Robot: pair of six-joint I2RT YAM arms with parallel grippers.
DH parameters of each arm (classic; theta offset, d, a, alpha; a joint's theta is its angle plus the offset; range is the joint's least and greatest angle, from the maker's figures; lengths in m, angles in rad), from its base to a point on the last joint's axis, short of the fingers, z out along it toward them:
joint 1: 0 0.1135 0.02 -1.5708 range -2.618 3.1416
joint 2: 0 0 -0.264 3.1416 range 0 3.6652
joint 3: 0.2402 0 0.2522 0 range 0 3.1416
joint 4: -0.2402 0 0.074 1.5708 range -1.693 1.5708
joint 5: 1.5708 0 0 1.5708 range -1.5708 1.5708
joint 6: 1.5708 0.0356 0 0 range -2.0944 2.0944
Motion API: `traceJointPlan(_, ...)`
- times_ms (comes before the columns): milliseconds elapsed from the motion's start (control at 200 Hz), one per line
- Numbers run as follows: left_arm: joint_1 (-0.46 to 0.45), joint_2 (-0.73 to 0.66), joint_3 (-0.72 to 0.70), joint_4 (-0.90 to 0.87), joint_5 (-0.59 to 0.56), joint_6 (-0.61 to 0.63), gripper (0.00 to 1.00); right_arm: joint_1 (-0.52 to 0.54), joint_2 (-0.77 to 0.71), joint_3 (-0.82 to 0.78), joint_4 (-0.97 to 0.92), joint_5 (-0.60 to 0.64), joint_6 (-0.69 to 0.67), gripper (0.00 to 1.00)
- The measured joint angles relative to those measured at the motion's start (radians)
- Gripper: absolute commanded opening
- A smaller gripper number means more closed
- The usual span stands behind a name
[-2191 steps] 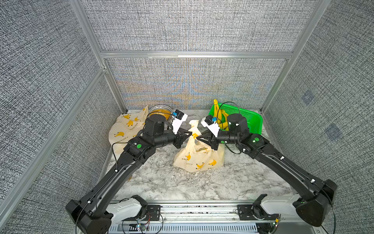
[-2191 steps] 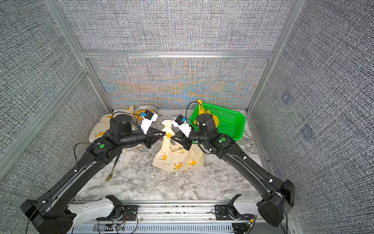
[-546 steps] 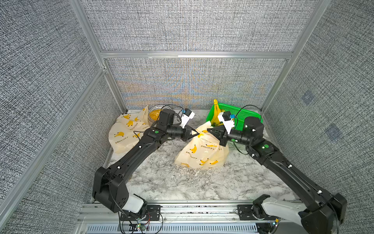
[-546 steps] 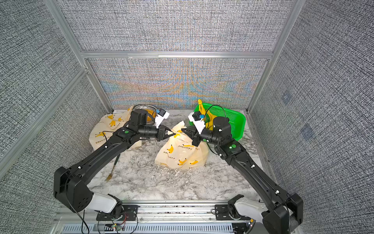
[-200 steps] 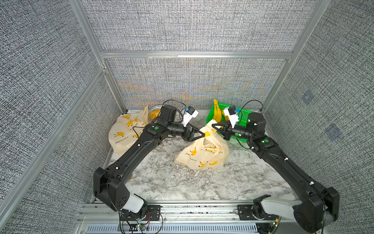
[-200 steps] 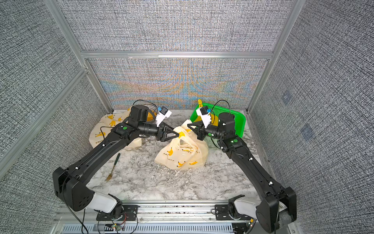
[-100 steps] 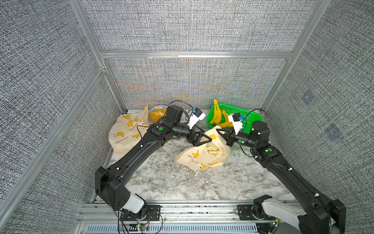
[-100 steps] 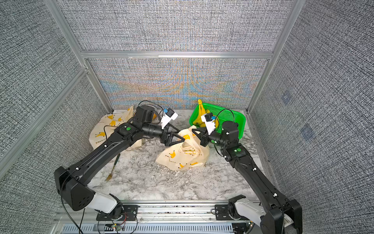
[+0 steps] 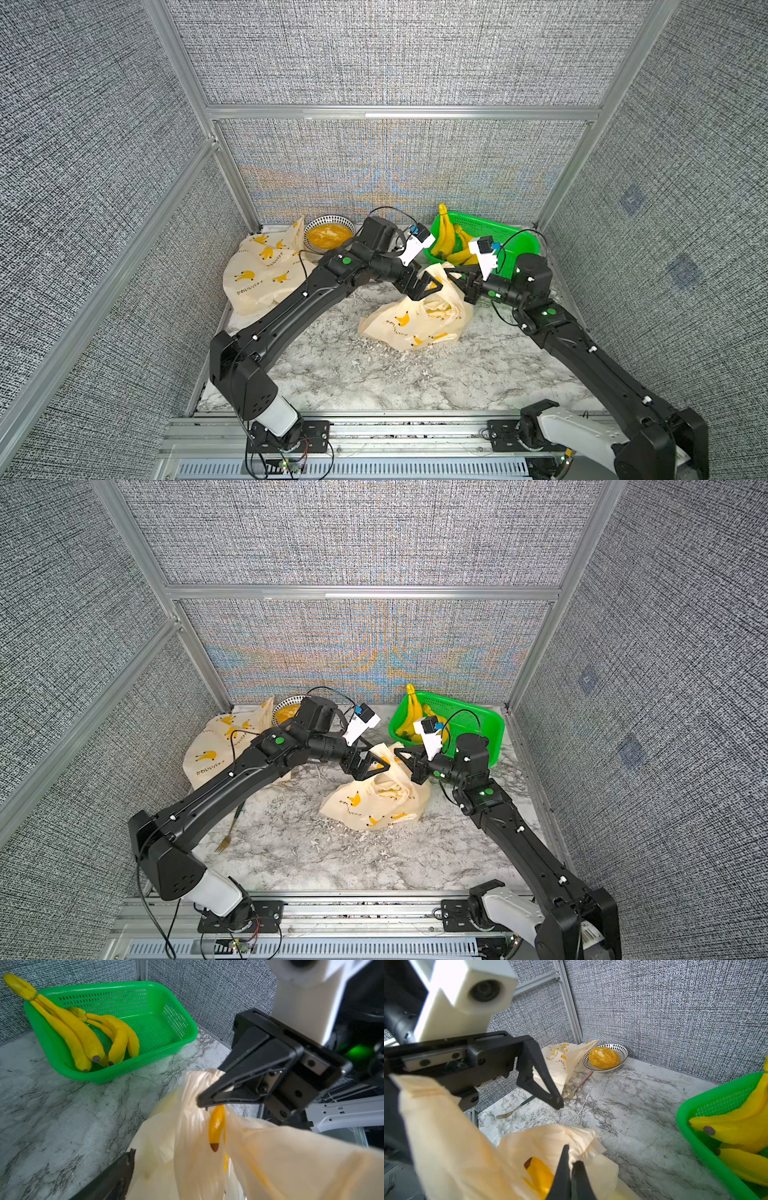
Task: Place the banana into a plastic bag & tie a knot
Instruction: Cross the plastic bag at the center of the board.
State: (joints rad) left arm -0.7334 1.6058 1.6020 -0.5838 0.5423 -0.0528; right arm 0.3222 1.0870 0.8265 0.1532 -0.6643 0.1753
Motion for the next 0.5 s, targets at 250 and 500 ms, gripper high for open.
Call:
traceJointPlan(250, -0.003, 0.056, 0.022, 0.048, 0.092, -0.047, 0.94, 0.000, -0.030, -0.059, 0.028, -0.003, 0.014, 0.00)
traceJointPlan(500, 0.000, 0.109, 0.040, 0.089, 0.199, -0.104, 0.22, 0.000, -0.071, -0.074, 0.029, 0.006, 0.019, 0.00)
